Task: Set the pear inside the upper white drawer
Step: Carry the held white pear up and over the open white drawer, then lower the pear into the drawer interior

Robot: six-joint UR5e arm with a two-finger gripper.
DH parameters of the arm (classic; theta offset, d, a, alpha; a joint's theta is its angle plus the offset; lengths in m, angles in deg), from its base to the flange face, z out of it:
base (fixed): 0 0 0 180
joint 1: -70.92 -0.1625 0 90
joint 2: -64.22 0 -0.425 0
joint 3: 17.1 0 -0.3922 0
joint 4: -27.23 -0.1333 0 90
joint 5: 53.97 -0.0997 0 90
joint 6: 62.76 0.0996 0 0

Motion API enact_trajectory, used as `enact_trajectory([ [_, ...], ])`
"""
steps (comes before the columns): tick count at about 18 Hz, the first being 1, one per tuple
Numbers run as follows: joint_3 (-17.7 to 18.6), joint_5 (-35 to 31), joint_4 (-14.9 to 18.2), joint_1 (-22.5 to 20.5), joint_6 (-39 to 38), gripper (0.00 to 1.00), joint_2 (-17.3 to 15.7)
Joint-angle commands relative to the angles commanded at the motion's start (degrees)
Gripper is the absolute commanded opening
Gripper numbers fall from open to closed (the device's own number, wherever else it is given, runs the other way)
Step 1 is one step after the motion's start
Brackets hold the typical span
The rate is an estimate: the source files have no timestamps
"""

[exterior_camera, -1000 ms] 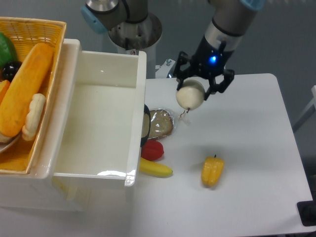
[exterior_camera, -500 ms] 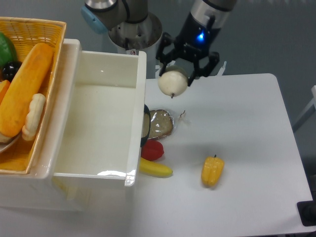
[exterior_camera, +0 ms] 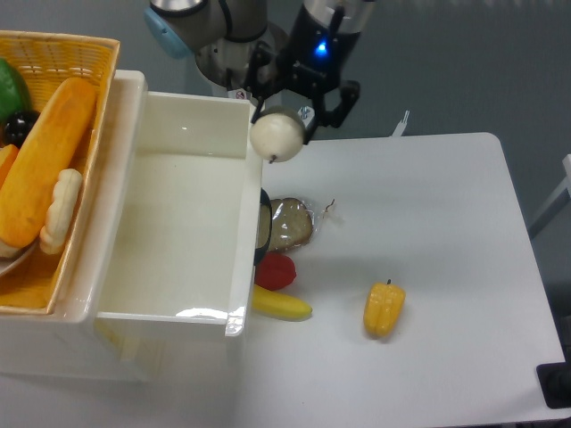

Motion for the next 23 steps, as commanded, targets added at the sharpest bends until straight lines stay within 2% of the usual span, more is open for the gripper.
enact_trajectory([
  [15, 0.62, -0.44, -0.70, 6.94, -4.30, 0.38, 2.46],
  [23, 2.20, -0.44, -0.79, 8.70, -4.48, 0.38, 3.95],
])
